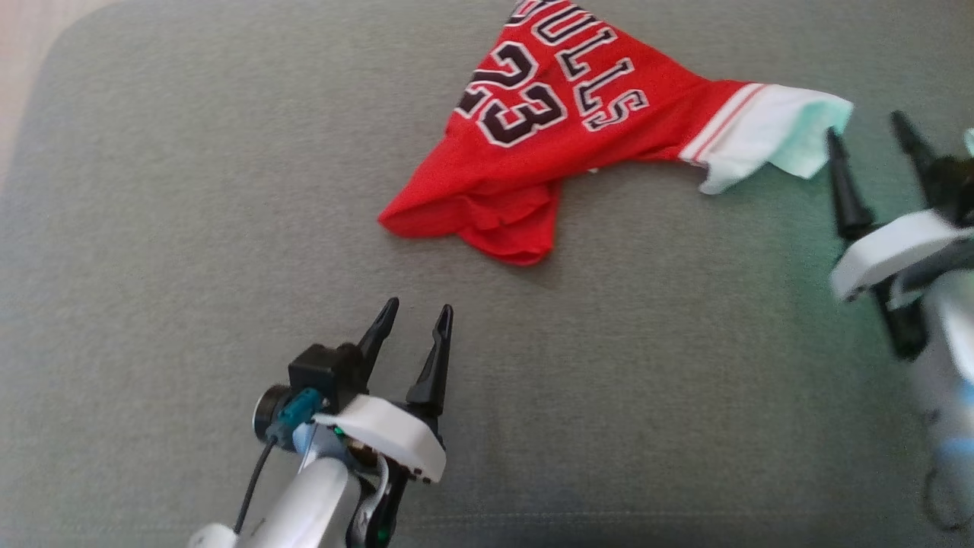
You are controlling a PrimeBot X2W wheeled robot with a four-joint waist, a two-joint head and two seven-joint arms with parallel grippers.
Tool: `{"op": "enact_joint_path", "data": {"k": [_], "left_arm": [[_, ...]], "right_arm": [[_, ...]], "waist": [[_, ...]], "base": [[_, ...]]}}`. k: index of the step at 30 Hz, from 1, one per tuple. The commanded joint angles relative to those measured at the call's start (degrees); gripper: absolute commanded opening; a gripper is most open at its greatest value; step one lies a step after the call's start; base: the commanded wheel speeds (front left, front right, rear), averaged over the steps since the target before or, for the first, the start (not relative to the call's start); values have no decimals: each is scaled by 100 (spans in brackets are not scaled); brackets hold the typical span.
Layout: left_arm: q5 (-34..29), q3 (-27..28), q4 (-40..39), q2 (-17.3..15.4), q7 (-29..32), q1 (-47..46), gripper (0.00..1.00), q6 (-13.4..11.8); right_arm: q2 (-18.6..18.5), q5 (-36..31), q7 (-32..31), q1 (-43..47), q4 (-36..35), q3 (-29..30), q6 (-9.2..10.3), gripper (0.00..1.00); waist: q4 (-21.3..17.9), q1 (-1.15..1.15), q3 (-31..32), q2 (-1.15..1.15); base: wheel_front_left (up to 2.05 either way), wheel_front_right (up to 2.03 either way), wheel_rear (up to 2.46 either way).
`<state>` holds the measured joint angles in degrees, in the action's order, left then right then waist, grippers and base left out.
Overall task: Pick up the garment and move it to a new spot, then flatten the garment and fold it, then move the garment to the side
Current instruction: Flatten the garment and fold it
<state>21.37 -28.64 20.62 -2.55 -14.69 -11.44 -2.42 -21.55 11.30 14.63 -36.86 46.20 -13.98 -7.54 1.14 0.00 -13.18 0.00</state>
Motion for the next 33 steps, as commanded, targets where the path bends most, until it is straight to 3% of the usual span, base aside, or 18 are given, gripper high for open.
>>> {"op": "enact_joint_path", "data": {"k": [1,7,14,23,33], "left_arm": [[-47,199,-149,-32,-31,-268,100,35],[-140,-5,-45,-32,-31,-799,100,76],[-270,-181,455,-32,-31,-1534,100,55],[-407,41,1099,-32,-31,-2024,100,-12],[-523,487,1303,-32,-31,-2140,100,-146]], "right_arm": [[99,27,37,187,-345,25,5,100],[836,-55,37,912,-1541,440,5,100],[1390,-54,37,1107,-1969,270,5,100],[1564,10,37,1054,-2119,224,5,100],[1639,10,37,1051,-2220,330,5,100]], "waist": [[-131,0,4,0],[-520,0,-160,0],[-997,0,-490,0],[-1452,0,-822,0],[-1565,0,-952,0]], "base": [[0,0,0],[0,0,0],[0,0,0],[0,0,0],[0,0,0]]}}
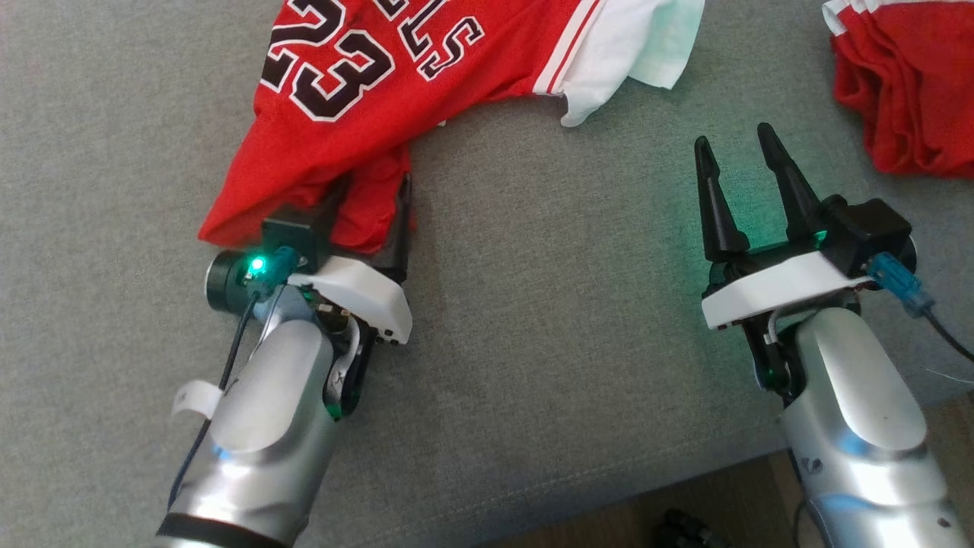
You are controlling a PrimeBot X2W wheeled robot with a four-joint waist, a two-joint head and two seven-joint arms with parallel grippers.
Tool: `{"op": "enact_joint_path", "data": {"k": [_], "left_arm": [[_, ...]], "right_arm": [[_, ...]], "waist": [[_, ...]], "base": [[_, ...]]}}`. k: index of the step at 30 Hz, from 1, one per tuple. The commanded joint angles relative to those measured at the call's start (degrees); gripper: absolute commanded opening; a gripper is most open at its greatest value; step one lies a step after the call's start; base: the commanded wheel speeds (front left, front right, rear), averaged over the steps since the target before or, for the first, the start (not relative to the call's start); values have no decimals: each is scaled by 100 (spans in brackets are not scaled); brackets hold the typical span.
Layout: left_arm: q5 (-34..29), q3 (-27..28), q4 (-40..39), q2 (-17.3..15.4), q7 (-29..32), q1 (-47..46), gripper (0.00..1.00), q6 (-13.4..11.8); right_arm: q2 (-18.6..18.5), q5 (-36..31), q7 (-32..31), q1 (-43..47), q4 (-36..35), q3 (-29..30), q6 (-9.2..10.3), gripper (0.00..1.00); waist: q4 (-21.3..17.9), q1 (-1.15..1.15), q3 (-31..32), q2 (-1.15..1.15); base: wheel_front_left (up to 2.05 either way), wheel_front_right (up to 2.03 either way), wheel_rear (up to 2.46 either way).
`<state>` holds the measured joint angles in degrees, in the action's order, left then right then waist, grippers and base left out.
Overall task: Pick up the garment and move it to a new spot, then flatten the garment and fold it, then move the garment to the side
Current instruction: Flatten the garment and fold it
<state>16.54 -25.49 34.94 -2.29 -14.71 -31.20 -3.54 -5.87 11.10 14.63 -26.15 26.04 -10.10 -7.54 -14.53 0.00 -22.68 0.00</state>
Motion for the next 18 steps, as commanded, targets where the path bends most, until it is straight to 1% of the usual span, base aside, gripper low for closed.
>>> {"op": "enact_joint_path", "data": {"k": [1,10,11,12,13,14,15,17,18], "left_arm": [[-30,202,-124,-59,-29,-161,100,-41],[6,366,57,-59,-29,-196,100,-160],[12,387,97,-59,-29,-217,95,-159],[12,403,133,-59,-29,-238,81,-158],[10,414,178,-59,-29,-254,64,-159],[16,425,212,-59,-29,-267,44,-157],[17,431,239,-59,-29,-276,27,-156],[23,434,270,-59,-29,-286,2,-146],[26,432,273,-59,-29,-285,0,-138]], "right_arm": [[83,39,37,-26,-202,-58,5,100],[149,67,37,-74,-165,-134,5,100],[156,70,37,-76,-167,-145,5,100],[162,75,37,-77,-168,-153,5,100],[168,79,37,-77,-168,-160,5,100],[173,88,37,-75,-161,-162,5,100],[176,98,37,-75,-153,-162,5,100],[179,112,37,-72,-137,-149,5,100],[179,119,37,-69,-128,-138,5,100]], "waist": [[3,0,-5,0],[-15,0,-29,0],[-24,0,-40,0],[-31,0,-49,0],[-37,0,-55,0],[-43,0,-62,0],[-46,0,-65,0],[-42,0,-58,0],[-33,0,-47,0]], "base": [[0,0,0],[0,0,0],[0,0,0],[0,0,0],[0,0,0],[0,0,0],[0,0,0],[0,0,0],[0,0,0]]}}
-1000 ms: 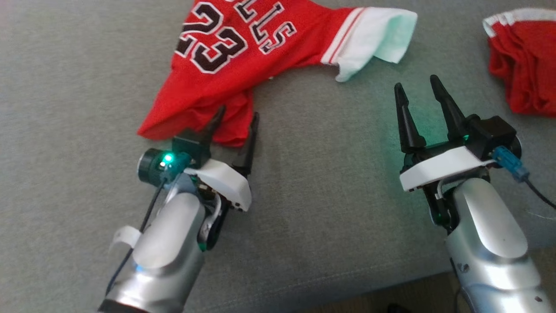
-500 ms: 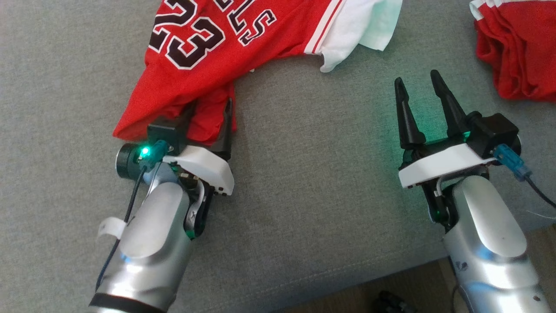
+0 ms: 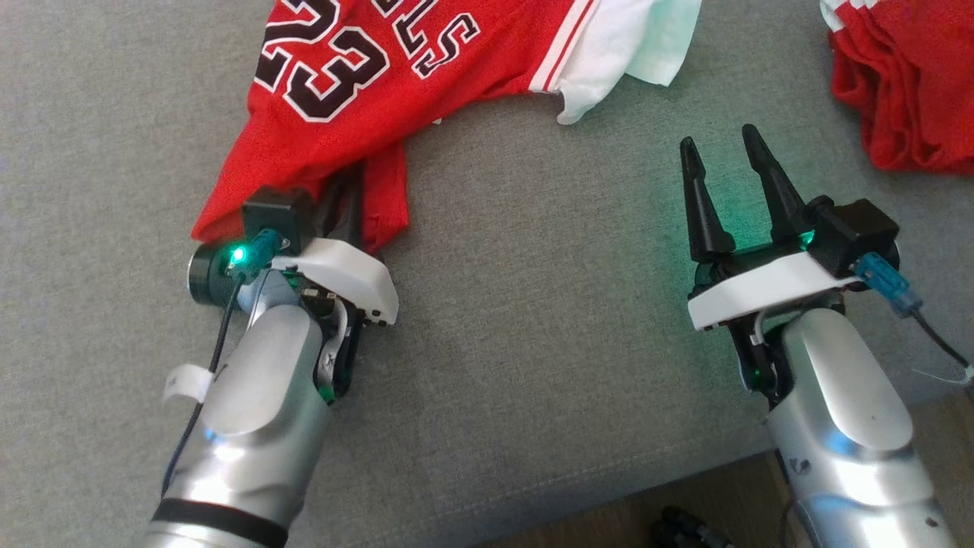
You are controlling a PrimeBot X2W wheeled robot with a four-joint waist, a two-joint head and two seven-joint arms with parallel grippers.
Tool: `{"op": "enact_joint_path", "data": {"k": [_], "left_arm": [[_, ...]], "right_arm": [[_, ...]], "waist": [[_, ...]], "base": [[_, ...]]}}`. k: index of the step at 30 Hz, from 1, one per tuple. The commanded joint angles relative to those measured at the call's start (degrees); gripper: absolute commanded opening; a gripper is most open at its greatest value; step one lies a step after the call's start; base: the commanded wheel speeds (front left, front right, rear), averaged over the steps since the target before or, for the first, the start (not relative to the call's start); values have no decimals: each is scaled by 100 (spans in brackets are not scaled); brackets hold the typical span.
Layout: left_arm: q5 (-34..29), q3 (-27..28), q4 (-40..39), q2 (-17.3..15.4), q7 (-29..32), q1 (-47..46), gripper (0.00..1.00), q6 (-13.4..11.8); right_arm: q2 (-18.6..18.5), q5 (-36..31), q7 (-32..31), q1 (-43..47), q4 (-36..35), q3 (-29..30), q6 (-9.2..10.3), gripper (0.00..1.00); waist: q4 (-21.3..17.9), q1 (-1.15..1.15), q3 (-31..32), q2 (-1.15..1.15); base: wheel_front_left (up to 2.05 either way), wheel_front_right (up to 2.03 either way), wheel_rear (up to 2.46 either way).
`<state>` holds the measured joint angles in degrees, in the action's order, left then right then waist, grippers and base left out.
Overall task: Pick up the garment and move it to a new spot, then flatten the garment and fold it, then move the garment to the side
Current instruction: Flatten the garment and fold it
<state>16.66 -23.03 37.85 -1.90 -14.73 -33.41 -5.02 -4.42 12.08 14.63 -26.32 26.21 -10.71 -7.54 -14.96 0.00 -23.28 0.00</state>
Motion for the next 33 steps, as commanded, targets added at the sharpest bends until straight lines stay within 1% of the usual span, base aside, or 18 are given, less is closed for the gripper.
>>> {"op": "enact_joint_path", "data": {"k": [1,7,11,12,16,22,26,30,32,33], "left_arm": [[22,186,-37,-98,-27,-56,0,19],[72,155,-509,-98,-27,191,0,93],[130,60,-1024,-98,-27,565,0,119],[130,60,-1024,-98,-27,565,0,119],[126,93,-1448,-98,-27,986,0,127],[-31,458,-1833,-98,-27,1613,0,106],[-174,896,-1916,-98,-27,1943,0,70],[-357,1390,-1819,-104,-27,2124,0,56],[-418,1603,-1734,-104,-27,2133,42,73],[-456,1686,-1703,-104,-27,2114,70,91]], "right_arm": [[31,21,37,-41,-133,-63,5,100],[-1,21,37,123,-21,38,5,100],[-39,61,37,322,112,105,5,100],[-39,61,37,322,112,105,5,100],[-48,84,37,584,252,154,5,100],[-15,124,37,875,398,178,5,100],[14,143,37,967,448,184,5,100],[36,165,37,969,459,211,5,100],[45,168,37,961,452,232,5,100],[50,172,37,951,453,237,5,100]], "waist": [[28,0,37,0],[267,0,421,0],[550,0,862,0],[550,0,862,0],[862,0,1314,0],[1155,0,1732,0],[1205,0,1822,0],[1178,0,1746,0],[1166,0,1672,0],[1165,0,1624,0]], "base": [[0,0,0],[0,0,0],[0,0,0],[0,0,0],[0,0,0],[0,0,0],[0,0,0],[0,0,0],[0,0,0],[0,0,0]]}}
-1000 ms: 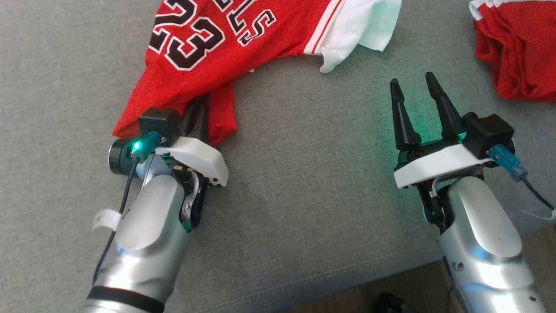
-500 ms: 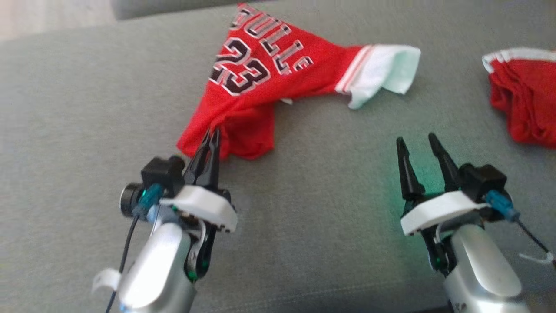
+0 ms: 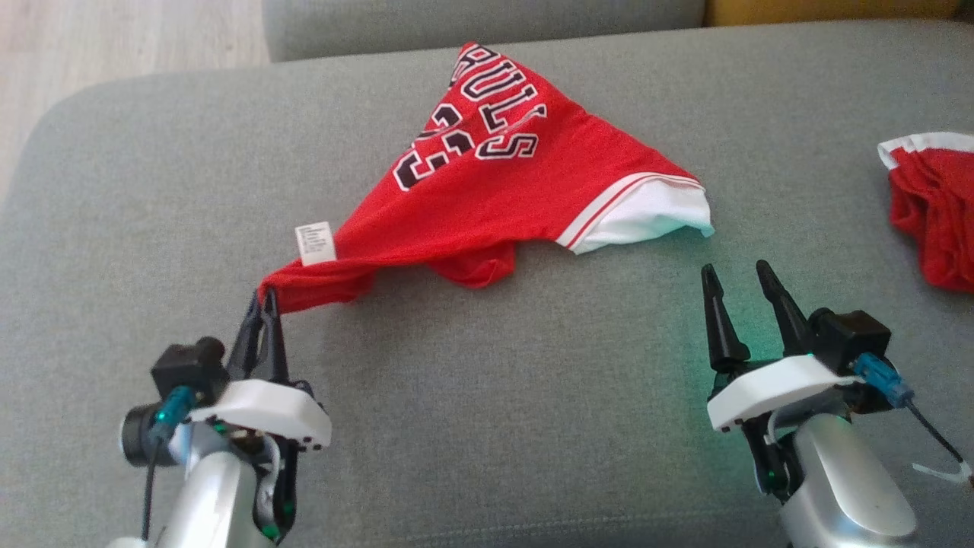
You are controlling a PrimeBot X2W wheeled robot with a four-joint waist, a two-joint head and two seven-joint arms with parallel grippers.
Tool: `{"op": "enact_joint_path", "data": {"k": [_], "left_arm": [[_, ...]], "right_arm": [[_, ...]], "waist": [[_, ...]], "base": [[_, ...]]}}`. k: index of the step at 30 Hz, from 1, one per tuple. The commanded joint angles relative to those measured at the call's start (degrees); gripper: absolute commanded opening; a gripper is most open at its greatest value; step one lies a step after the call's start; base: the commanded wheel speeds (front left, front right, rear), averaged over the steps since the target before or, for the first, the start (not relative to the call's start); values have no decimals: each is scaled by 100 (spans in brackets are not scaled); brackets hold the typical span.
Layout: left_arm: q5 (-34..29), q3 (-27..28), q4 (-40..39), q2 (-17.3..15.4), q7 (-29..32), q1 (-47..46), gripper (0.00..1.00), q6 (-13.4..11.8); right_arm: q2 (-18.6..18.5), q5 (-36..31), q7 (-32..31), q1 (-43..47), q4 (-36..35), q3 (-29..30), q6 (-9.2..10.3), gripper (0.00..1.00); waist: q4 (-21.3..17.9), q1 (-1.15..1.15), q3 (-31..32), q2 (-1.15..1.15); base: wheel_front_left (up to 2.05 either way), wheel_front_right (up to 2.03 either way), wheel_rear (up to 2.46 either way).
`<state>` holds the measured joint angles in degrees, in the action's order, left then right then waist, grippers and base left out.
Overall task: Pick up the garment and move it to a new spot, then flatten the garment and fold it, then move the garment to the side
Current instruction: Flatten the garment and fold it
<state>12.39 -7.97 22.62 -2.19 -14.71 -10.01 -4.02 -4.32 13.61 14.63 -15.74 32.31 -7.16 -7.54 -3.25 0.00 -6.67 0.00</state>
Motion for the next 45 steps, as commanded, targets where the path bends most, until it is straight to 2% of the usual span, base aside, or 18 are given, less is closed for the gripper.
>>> {"op": "enact_joint_path", "data": {"k": [1,7,15,21,28,29,30,31,34,37,45], "left_arm": [[-74,254,-160,-74,-29,-257,100,1],[-98,416,-119,-71,-29,-332,100,-17],[211,-263,-314,-69,-29,-139,100,-74],[290,-595,-411,-69,-29,-202,100,-122],[300,-636,-486,-69,-29,-289,100,-133],[302,-634,-498,-69,-29,-305,100,-133],[305,-632,-509,-69,-29,-320,100,-134],[309,-621,-533,-69,-29,-340,100,-141],[307,-596,-551,-69,-29,-316,100,-142],[331,-554,-520,-69,-29,-219,100,-139],[416,-494,-446,-69,-29,28,100,-160]], "right_arm": [[44,24,37,-125,-158,-114,5,100],[61,-1,37,-276,-150,-31,5,100],[30,-91,37,-622,110,332,5,100],[-129,-513,37,-1035,581,570,5,100],[-195,-1066,37,-1359,1117,785,5,99],[-184,-1115,37,-1410,1180,814,5,78],[-181,-1191,37,-1452,1255,804,5,33],[-149,-1259,37,-1525,1343,773,5,0],[-71,-1117,37,-1557,1266,643,5,0],[-4,-676,37,-1510,988,306,5,0],[-158,1137,-39,-1274,125,-743,5,0]], "waist": [[-2,0,-93,0],[36,0,-351,0],[300,0,-578,0],[540,0,-777,0],[669,0,-893,0],[676,0,-904,0],[677,0,-911,0],[655,0,-908,0],[550,0,-825,0],[349,0,-667,0],[-264,0,-220,0]], "base": [[0,0,0],[0,0,0],[0,0,0],[0,0,0],[0,0,0],[0,0,0],[0,0,0],[0,0,0],[0,0,0],[0,0,0],[0,0,0]]}}
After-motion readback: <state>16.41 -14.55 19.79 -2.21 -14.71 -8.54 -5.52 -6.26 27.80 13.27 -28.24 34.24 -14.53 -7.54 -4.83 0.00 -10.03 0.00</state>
